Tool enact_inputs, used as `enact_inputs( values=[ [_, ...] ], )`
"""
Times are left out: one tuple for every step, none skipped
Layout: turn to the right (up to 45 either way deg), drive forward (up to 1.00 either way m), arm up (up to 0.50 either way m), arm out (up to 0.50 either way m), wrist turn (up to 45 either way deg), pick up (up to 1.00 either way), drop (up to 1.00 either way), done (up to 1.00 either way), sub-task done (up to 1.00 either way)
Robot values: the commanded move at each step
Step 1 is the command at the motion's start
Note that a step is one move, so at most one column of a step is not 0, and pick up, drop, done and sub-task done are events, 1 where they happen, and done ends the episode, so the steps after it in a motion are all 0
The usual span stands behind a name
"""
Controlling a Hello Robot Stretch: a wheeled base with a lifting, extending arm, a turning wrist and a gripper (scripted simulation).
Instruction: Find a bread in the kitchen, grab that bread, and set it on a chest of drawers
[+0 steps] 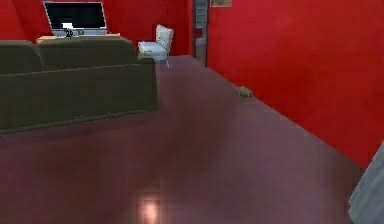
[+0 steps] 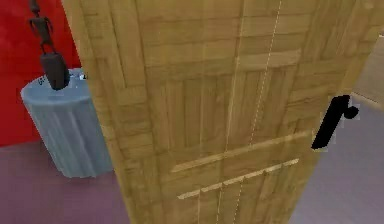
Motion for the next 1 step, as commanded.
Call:
enact_inputs(
  values=[
    [0.0,1.0,0.0,0.0,0.0,0.0,0.0,0.0,0.0]
  ],
)
